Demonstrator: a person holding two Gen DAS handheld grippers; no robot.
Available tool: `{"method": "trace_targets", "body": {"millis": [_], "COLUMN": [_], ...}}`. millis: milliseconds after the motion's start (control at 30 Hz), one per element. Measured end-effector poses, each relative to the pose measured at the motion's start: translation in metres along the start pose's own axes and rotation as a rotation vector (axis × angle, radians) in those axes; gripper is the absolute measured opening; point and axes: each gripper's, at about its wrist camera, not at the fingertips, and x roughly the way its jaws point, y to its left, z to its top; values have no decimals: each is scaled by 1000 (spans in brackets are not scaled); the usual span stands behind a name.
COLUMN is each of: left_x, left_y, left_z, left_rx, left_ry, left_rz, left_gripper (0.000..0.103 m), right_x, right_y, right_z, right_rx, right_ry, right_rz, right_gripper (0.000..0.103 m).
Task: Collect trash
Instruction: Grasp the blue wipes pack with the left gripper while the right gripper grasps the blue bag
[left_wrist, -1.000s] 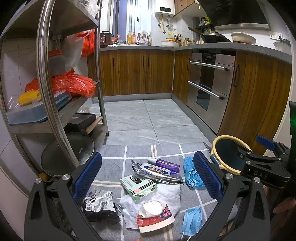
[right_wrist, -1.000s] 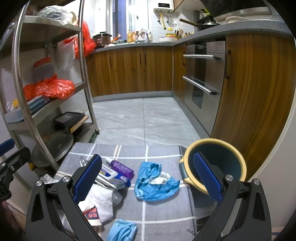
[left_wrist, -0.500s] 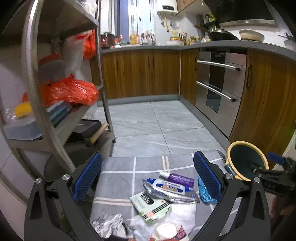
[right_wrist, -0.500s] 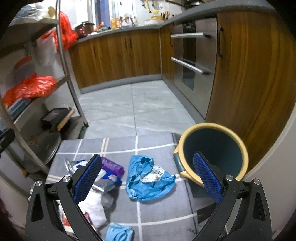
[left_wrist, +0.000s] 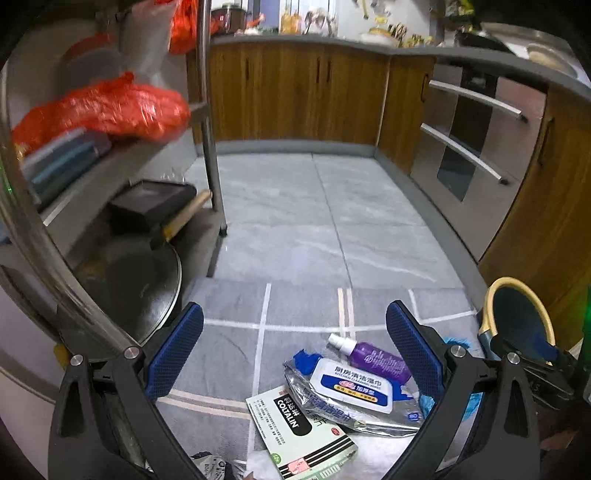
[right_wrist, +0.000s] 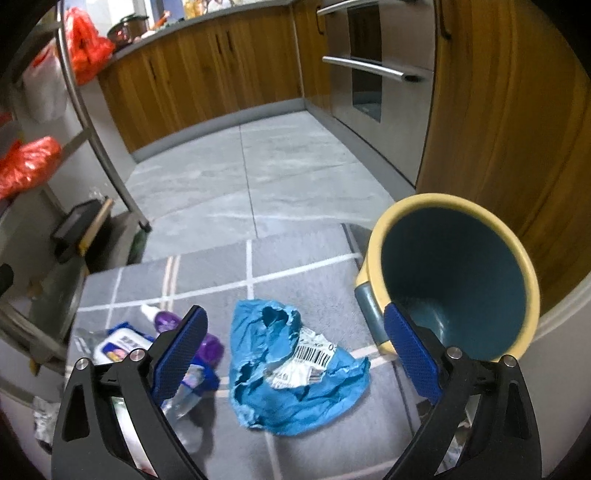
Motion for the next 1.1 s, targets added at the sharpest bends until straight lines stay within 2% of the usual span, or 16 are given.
{"method": "trace_targets", "body": {"millis": [100, 200, 367, 600, 633, 767, 800, 967, 1100], "left_x": [20, 37, 60, 88, 91, 99, 101, 104, 102], "left_y": [3, 0, -1, 4, 3, 3, 5, 10, 7], "left_z": [-4, -9, -19, -37, -40, -46, -47, -49, -49], "left_rx": [-21, 5, 0, -36, -36, -69, -87, -114, -104], "left_ry": [56, 93, 159, 265, 279, 309, 322, 320, 309], "left_rz": [-16, 13, -7, -23, -29, -56, -68, -79, -94], "left_gripper": [97, 86, 76, 46, 40, 26, 19, 14, 8], "right_x": [16, 28, 43, 64, 66, 72, 73, 74, 71], "right_y": [5, 12, 17, 21, 21, 23, 24, 25, 23], "right_z": [-2, -4, -8, -16, -17, -21, -22, -23, -22], "right_rx": [-24, -58, -76, -72, -65, -60, -62, -74, -68], "right_ry": [17, 30, 67, 148, 159, 196, 205, 213, 207], "right_rz": [6, 14, 43, 62, 69, 84, 91, 95, 102], "right_gripper": [94, 91, 78, 60, 55, 34, 32, 12, 3]}}
